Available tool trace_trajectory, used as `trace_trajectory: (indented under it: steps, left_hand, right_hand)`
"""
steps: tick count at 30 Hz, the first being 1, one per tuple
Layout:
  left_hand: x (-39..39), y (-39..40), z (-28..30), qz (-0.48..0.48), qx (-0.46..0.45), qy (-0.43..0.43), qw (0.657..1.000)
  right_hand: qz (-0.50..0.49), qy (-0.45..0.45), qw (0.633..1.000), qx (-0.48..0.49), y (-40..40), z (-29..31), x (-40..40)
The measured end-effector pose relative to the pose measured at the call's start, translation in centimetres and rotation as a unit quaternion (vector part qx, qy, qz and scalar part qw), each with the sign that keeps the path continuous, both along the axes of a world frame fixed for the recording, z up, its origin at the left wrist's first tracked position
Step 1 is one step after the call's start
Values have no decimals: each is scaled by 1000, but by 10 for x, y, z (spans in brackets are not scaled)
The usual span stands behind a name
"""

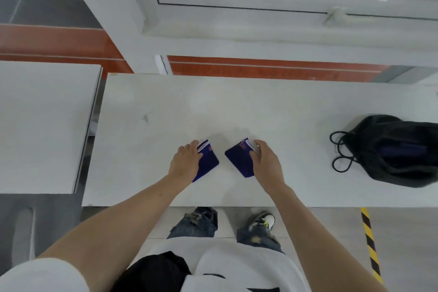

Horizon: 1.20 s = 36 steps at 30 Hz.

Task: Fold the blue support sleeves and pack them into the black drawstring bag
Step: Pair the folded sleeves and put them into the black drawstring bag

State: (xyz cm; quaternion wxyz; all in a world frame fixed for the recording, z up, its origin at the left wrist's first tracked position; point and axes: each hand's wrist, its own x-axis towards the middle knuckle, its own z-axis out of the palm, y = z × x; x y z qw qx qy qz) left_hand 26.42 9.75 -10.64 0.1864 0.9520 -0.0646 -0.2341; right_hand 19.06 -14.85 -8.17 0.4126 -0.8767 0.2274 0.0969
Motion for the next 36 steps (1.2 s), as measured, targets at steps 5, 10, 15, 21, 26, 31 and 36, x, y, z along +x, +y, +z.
trace_trajectory:
  steps: [5,10,15,21,26,31,36]
  left_hand:
    - [-20,-81,38,-42,-77,-52,995]
    - [-64,-171,65,-110,-146,-95,979]
    - [-122,-268,76,-108,-214,-81,967]
    - [-169,-362,84,-123,-269,-86,951]
    - [-172,-428,98,-121,-306,-101,939]
    - [-151,-488,106,-96,-341,-118,928]
    - [-121,-541,105,-76,-343,-105,930]
  right_hand:
    - [-60,-56,996,41,-56,31,-41]
    - [-106,-114,987,38,-134,56,-99]
    - [-162,-141,976,36,-213,67,-167]
    - [-239,-170,952,85,-289,85,-235]
    - [-292,-205,926,123,-341,101,-250]
    - [-300,-221,923,98,-403,108,-223]
    - [-294,-214,928,82,-459,113,-191]
